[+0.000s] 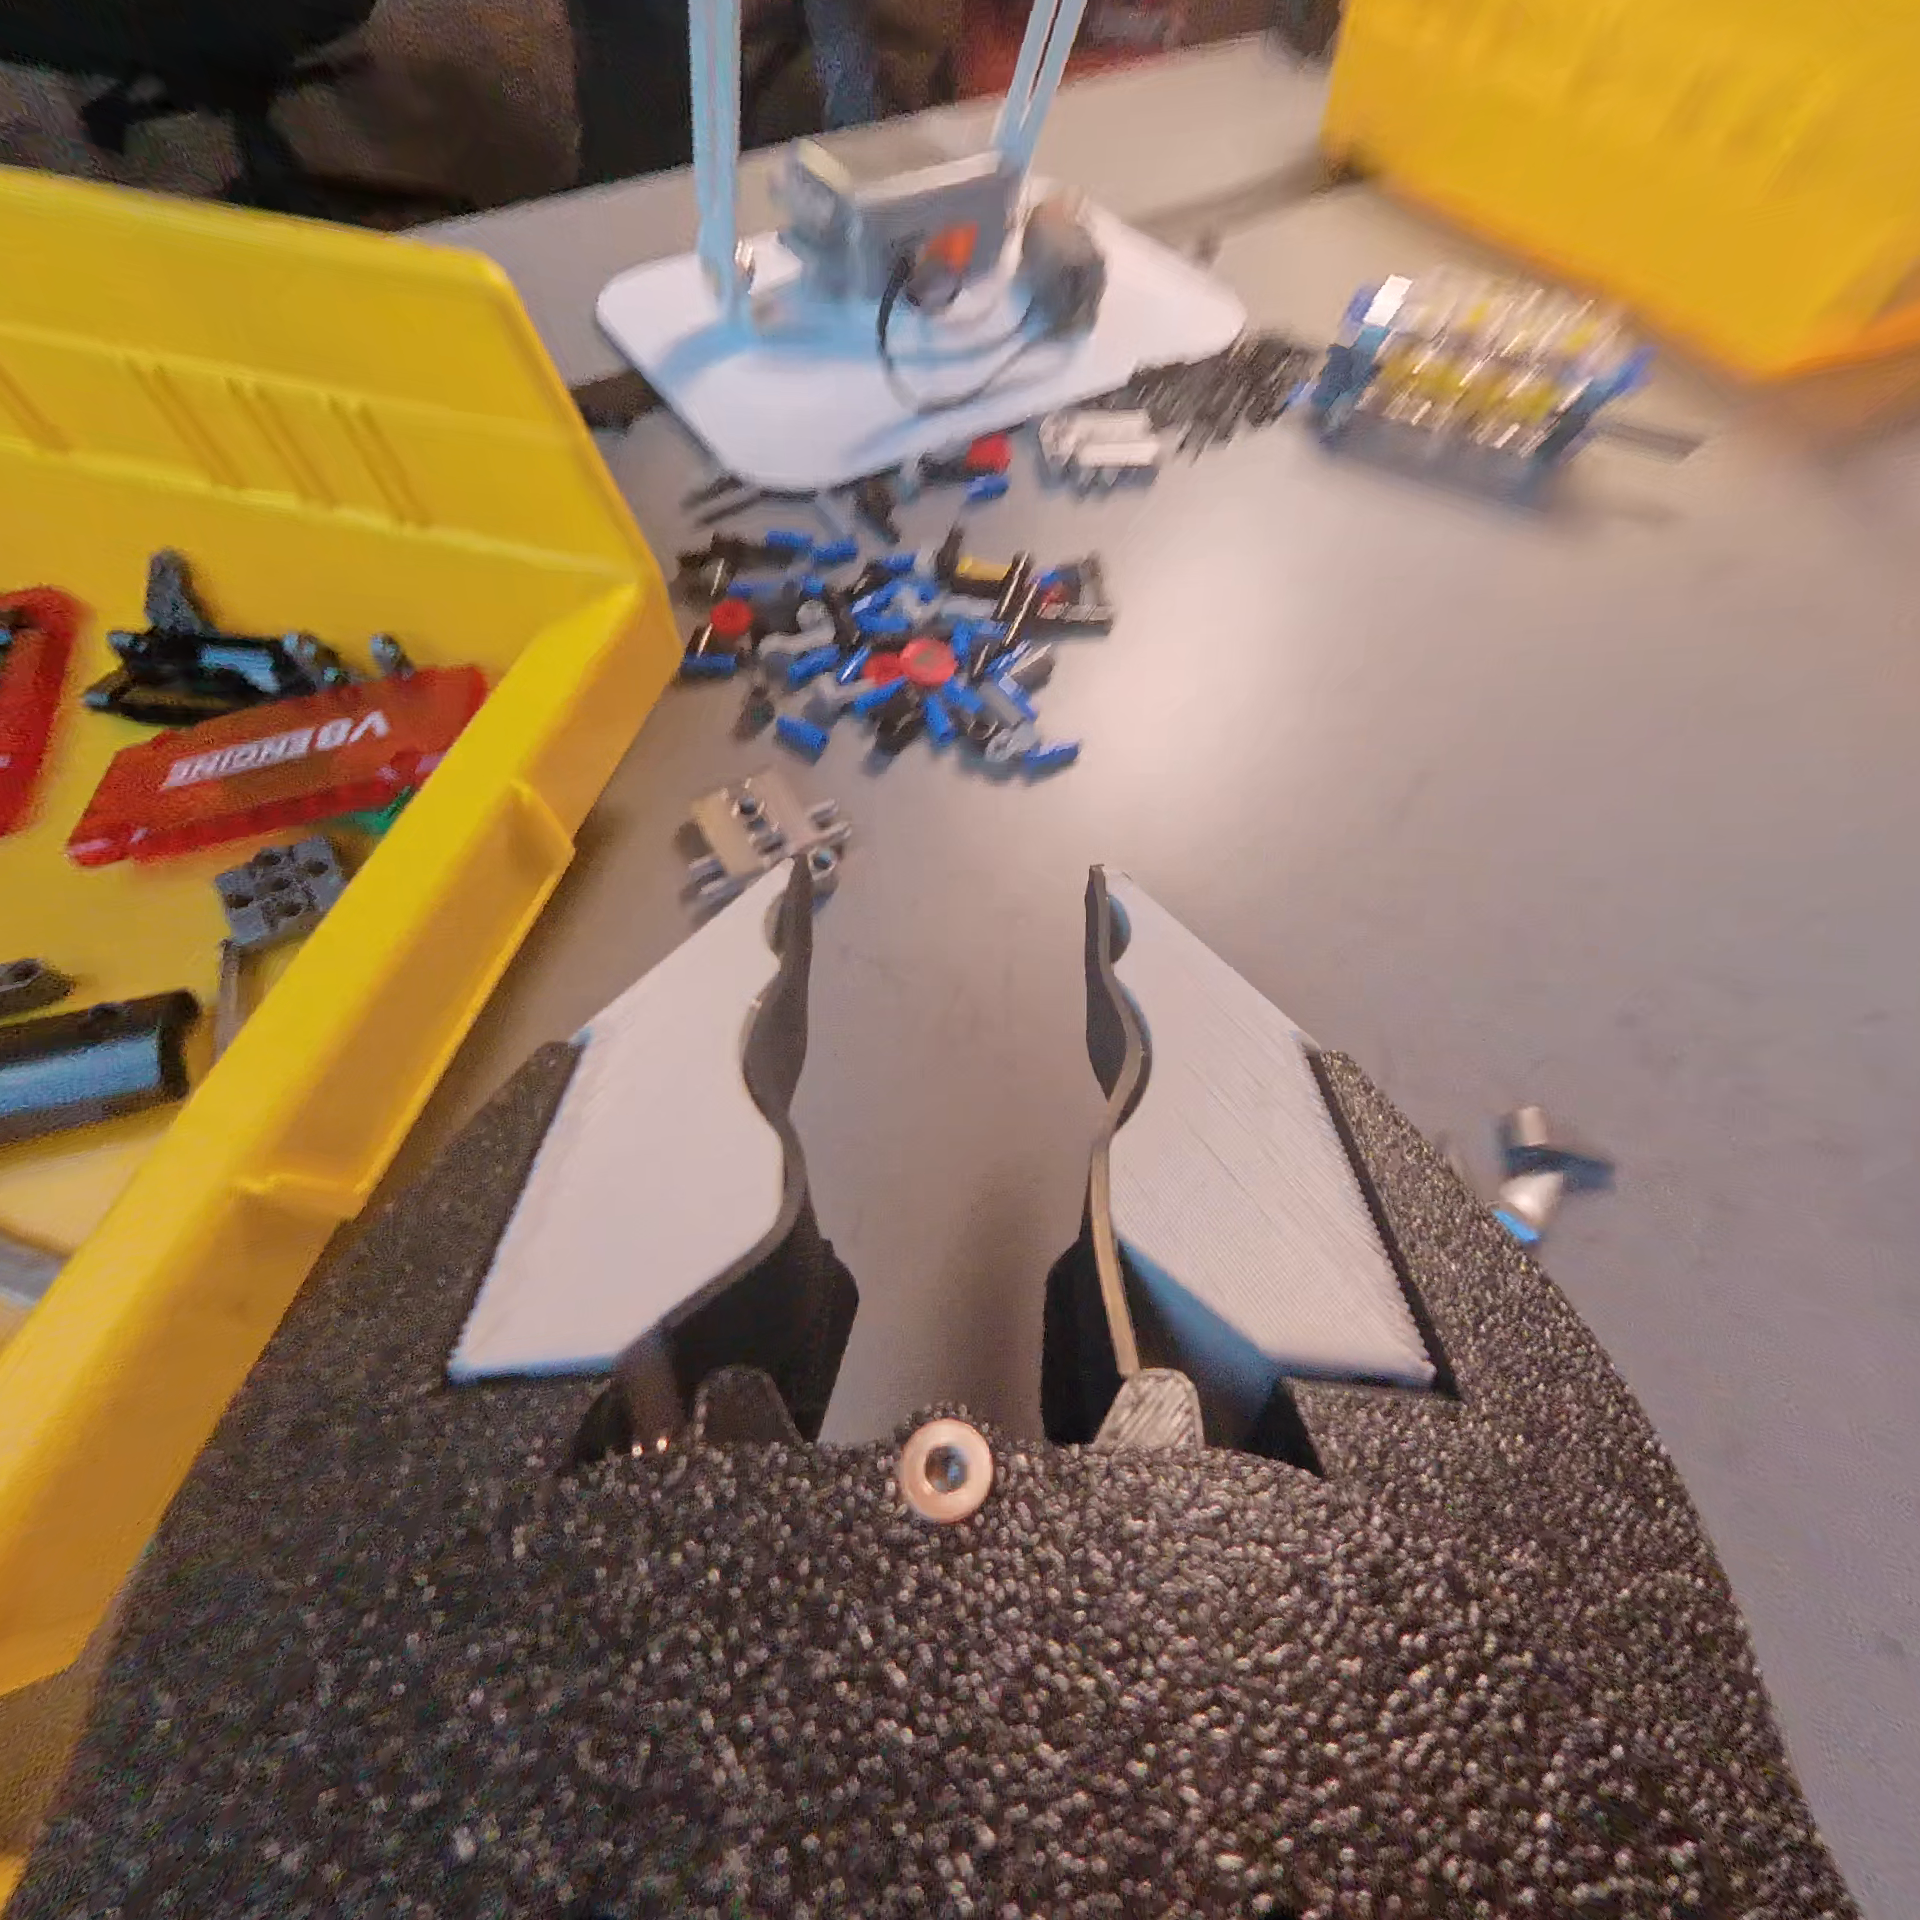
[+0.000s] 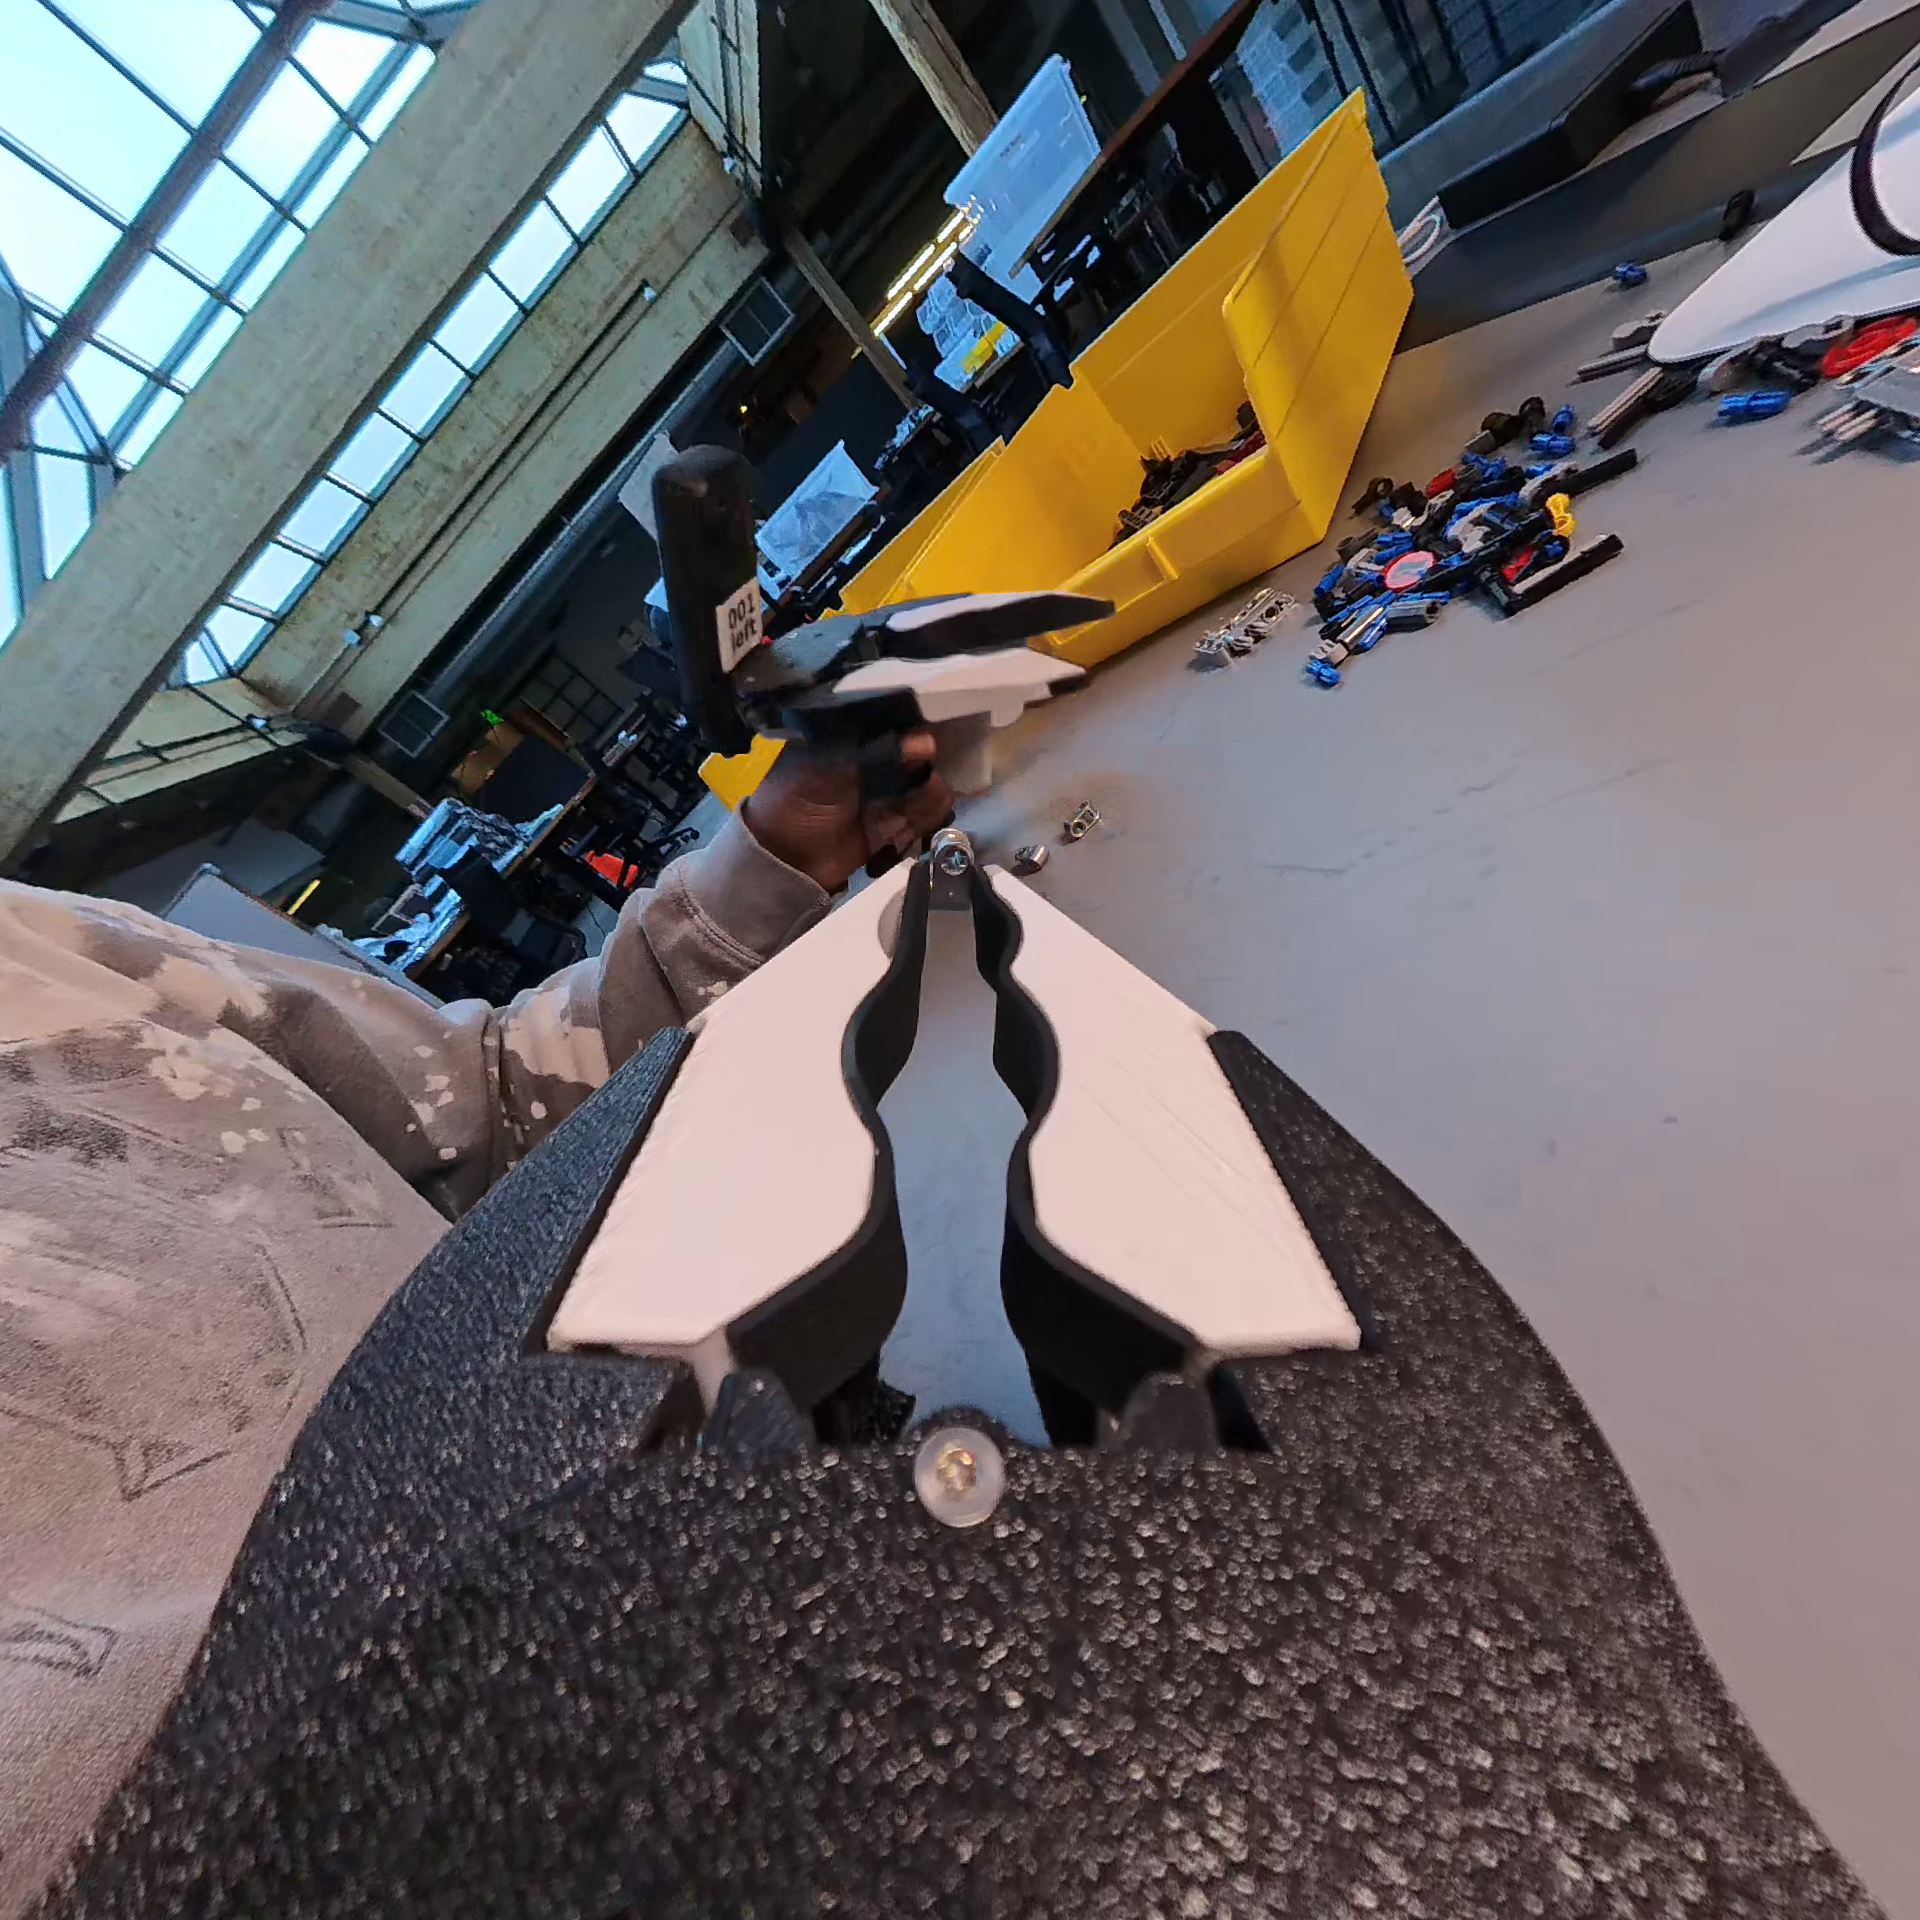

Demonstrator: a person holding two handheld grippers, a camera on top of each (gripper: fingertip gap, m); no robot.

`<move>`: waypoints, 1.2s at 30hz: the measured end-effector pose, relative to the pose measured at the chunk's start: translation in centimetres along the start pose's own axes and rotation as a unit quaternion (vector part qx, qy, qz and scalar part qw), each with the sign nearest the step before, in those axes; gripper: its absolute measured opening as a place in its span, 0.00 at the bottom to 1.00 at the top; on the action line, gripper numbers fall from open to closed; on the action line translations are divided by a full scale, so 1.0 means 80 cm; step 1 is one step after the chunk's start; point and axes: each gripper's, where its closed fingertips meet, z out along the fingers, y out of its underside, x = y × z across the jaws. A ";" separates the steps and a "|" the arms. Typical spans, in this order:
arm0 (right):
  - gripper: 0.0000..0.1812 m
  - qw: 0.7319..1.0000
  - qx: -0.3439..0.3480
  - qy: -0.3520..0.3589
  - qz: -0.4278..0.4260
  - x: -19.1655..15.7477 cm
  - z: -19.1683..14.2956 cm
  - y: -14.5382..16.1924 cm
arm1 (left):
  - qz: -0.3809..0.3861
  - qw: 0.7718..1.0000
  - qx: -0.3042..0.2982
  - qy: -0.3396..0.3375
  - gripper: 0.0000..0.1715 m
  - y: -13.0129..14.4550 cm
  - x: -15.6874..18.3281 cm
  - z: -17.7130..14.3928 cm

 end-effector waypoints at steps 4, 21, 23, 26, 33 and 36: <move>0.04 1.000 -0.004 -0.003 -0.003 -0.003 0.002 0.002 | 0.027 0.995 -0.072 -0.067 0.31 0.031 -0.026 0.017; 0.04 1.000 -0.007 -0.005 -0.010 -0.008 0.003 0.002 | 0.021 0.988 -0.124 -0.086 0.18 0.031 -0.054 0.056; 0.04 1.000 -0.008 -0.005 -0.012 -0.009 0.003 0.003 | 0.032 0.988 -0.115 -0.094 0.06 0.028 -0.056 0.051; 0.04 1.000 -0.006 -0.006 -0.013 -0.010 0.003 0.001 | 0.038 0.990 -0.105 -0.091 0.00 0.023 -0.053 0.043; 0.04 1.000 -0.003 -0.010 -0.017 -0.014 0.002 -0.001 | 0.046 0.988 -0.101 -0.106 0.00 0.026 -0.054 0.033; 0.04 1.000 0.000 -0.012 -0.016 -0.016 0.001 -0.002 | 0.032 0.988 -0.090 -0.121 0.10 0.023 -0.064 0.028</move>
